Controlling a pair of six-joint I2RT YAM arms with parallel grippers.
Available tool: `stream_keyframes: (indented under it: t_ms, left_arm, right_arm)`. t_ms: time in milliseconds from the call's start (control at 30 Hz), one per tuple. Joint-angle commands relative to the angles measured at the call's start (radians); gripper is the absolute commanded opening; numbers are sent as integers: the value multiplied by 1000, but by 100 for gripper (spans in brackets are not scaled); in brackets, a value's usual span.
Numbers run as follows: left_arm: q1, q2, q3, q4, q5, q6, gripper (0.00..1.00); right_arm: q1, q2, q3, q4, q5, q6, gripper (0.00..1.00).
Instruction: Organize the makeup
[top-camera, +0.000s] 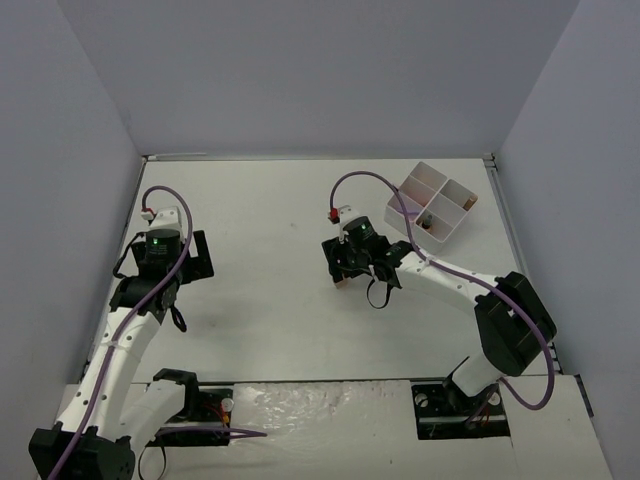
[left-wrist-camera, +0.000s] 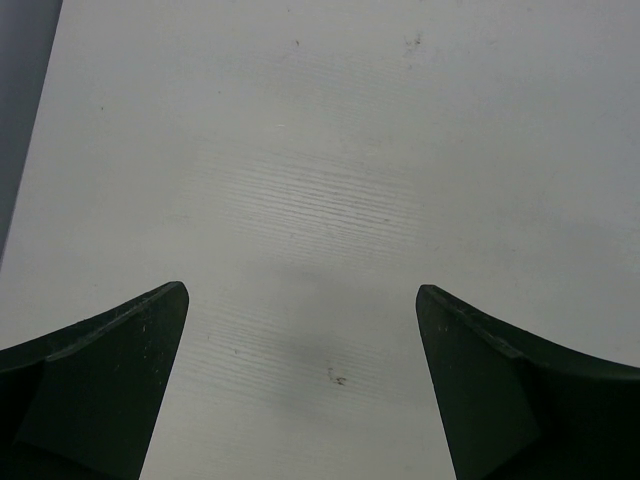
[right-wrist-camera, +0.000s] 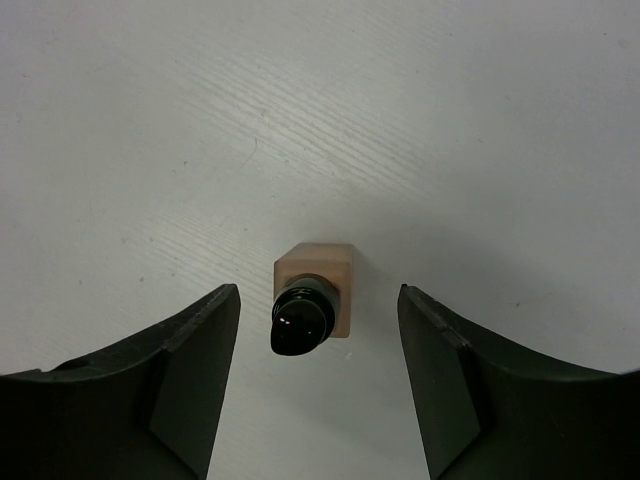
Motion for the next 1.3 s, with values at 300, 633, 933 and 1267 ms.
stream_keyframes:
  t_ms: [300,633,933,1267]
  left_arm:
    - [17,16,33,51,16,14,97]
    - [19,31,35,53,29,15,97]
    - [20,31,33,53,32,15,97]
    - [20,30,33,53,34,14,97]
  right_arm:
    - [18,25,5,67,34,10,56]
    - [24,39,-6,77,66,13,48]
    - [26,52,-8,79,55,13,24]
    - [-2,-50,-14,56,108,11,0]
